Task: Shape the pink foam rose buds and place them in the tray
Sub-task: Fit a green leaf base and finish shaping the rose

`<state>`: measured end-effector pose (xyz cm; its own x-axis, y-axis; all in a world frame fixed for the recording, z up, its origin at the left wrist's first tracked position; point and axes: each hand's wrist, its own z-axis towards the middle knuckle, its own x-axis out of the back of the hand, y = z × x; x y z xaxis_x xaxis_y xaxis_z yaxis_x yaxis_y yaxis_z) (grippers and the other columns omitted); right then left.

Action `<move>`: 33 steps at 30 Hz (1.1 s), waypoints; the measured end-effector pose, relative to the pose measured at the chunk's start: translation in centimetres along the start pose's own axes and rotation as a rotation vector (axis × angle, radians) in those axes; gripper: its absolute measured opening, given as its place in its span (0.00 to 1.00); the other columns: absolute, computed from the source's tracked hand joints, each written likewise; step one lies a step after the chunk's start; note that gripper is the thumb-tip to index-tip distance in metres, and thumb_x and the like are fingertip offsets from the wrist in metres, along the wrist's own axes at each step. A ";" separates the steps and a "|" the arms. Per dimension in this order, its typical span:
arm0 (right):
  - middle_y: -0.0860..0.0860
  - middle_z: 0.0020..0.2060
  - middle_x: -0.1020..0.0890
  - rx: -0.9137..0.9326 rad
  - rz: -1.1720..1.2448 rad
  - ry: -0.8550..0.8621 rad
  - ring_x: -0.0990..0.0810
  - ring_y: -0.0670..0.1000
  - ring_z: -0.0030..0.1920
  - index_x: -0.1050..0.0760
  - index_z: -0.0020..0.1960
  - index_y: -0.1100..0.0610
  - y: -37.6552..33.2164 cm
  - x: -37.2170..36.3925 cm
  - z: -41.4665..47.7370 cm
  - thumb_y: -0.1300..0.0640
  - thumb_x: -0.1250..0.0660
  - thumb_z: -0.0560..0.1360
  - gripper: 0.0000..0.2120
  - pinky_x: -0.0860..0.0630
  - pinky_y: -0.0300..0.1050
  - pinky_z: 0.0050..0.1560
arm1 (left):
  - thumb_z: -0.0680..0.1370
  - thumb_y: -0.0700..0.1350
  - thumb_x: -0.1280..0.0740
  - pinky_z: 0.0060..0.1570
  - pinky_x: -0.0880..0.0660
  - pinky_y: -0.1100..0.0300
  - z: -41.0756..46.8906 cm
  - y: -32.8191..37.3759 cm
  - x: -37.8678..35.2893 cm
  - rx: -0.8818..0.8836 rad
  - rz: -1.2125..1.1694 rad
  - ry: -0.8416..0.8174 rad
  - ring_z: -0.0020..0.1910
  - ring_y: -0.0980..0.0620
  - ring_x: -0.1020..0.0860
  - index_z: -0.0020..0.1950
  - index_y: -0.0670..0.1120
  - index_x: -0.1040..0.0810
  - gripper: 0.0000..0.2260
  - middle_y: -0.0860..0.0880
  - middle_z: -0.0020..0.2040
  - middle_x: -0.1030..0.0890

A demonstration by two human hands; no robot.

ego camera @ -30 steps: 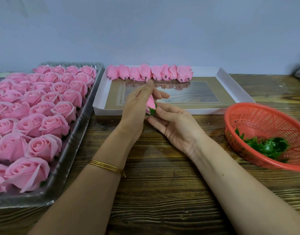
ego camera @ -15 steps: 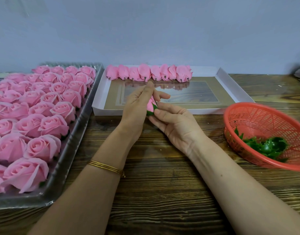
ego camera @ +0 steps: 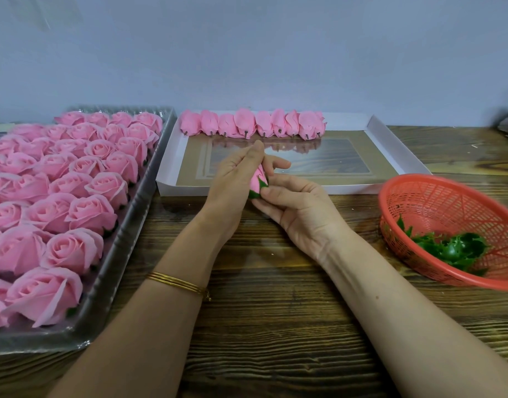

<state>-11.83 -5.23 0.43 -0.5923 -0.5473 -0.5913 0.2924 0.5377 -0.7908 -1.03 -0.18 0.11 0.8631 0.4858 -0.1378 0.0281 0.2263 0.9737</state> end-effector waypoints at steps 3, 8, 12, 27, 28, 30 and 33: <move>0.57 0.38 0.16 -0.001 -0.010 0.006 0.16 0.52 0.41 0.22 0.44 0.66 -0.1 0.1 0.0 0.76 0.36 0.71 0.09 0.18 0.45 0.49 | 0.84 0.49 0.43 0.63 0.27 0.50 -0.1 0.1 0.0 0.020 -0.012 -0.016 0.52 0.49 0.18 0.34 0.46 0.26 0.20 0.44 0.48 0.15; 0.56 0.40 0.15 0.007 -0.045 -0.018 0.15 0.51 0.41 0.21 0.49 0.65 0.0 0.0 0.0 0.75 0.36 0.72 0.10 0.18 0.47 0.50 | 0.84 0.49 0.42 0.58 0.24 0.52 -0.2 0.3 -0.2 0.056 -0.053 -0.023 0.48 0.49 0.17 0.31 0.47 0.23 0.21 0.42 0.47 0.15; 0.54 0.39 0.15 0.015 -0.057 -0.025 0.15 0.50 0.41 0.21 0.48 0.65 0.1 0.0 0.1 0.75 0.36 0.72 0.10 0.19 0.47 0.51 | 0.83 0.49 0.40 0.58 0.23 0.54 -0.1 0.2 -0.1 0.071 -0.056 -0.044 0.48 0.50 0.17 0.32 0.47 0.21 0.20 0.43 0.47 0.15; 0.61 0.43 0.18 0.126 0.071 0.105 0.17 0.53 0.44 0.25 0.59 0.73 0.2 -0.1 0.5 0.73 0.34 0.73 0.15 0.19 0.45 0.53 | 0.58 0.48 0.19 0.56 0.21 0.50 0.2 -0.4 -0.5 0.179 -0.122 0.112 0.54 0.42 0.18 0.55 0.39 0.21 0.29 0.38 0.53 0.17; 0.61 0.45 0.18 0.132 0.088 0.107 0.17 0.53 0.44 0.26 0.60 0.74 0.2 -0.1 0.5 0.73 0.34 0.73 0.16 0.19 0.44 0.52 | 0.60 0.48 0.19 0.55 0.21 0.51 0.1 -0.5 -0.6 0.180 -0.100 0.092 0.54 0.41 0.18 0.54 0.40 0.20 0.26 0.38 0.52 0.17; 0.62 0.47 0.18 0.135 0.105 0.105 0.17 0.53 0.44 0.27 0.61 0.74 0.1 0.0 0.5 0.72 0.34 0.73 0.17 0.18 0.43 0.50 | 0.63 0.46 0.21 0.54 0.21 0.52 0.2 -0.6 -0.6 0.180 -0.084 0.051 0.53 0.41 0.18 0.50 0.41 0.20 0.20 0.37 0.51 0.17; 0.64 0.50 0.19 0.110 0.094 0.070 0.18 0.54 0.47 0.28 0.62 0.74 0.1 0.0 0.4 0.71 0.35 0.73 0.18 0.18 0.43 0.50 | 0.67 0.46 0.23 0.51 0.21 0.55 0.3 -0.9 -0.5 0.166 -0.088 -0.012 0.49 0.46 0.17 0.47 0.43 0.19 0.12 0.42 0.45 0.16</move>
<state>-11.53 -5.47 0.29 -0.6081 -0.4498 -0.6541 0.4274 0.5088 -0.7473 -1.31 -0.83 -0.64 0.8594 0.4603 -0.2226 0.1857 0.1244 0.9747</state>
